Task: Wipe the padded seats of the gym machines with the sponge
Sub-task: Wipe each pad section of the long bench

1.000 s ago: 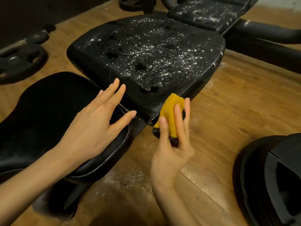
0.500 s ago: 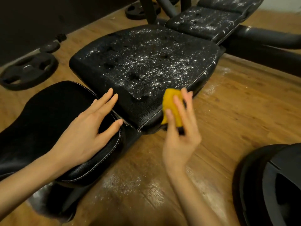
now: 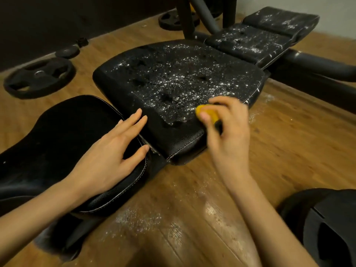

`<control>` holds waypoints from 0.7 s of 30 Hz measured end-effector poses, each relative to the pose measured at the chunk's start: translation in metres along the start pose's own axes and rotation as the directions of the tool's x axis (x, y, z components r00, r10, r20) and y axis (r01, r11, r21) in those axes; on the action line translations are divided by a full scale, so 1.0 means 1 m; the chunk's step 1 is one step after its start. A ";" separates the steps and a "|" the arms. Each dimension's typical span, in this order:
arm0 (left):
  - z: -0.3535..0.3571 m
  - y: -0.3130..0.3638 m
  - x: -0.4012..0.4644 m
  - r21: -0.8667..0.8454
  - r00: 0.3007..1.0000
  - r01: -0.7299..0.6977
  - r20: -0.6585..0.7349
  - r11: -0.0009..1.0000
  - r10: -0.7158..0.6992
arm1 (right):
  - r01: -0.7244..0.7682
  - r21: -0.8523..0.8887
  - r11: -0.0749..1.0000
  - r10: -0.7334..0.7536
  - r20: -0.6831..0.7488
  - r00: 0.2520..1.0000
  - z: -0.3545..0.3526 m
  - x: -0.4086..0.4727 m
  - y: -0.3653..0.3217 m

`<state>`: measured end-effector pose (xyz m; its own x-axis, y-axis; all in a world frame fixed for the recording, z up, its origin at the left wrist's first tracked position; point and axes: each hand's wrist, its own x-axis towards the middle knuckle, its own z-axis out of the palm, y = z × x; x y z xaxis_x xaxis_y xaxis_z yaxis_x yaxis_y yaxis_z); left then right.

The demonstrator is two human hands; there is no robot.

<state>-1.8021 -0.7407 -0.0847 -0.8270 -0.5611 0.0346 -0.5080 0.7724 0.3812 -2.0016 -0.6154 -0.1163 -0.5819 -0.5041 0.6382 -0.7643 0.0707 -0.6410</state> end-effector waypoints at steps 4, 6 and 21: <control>0.002 -0.001 0.001 0.006 1.000 0.005 -0.003 1.000 -0.005 | -0.171 -0.091 0.981 0.163 -0.087 0.983 -0.005 0.017 0.001; 0.002 -0.001 0.000 -0.001 1.000 0.001 -0.012 1.000 -0.001 | -0.055 -0.081 0.995 0.054 -0.022 0.998 0.005 -0.012 -0.026; -0.002 0.005 0.015 -0.013 0.995 0.011 -0.096 1.000 -0.012 | 0.094 -0.137 0.986 -0.059 0.239 0.969 -0.012 -0.026 -0.048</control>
<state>-1.8166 -0.7458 -0.0804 -0.7942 -0.5961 0.1183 -0.5136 0.7623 0.3938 -1.9531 -0.5952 -0.0976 -0.4525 -0.6981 0.5549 -0.8464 0.1402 -0.5138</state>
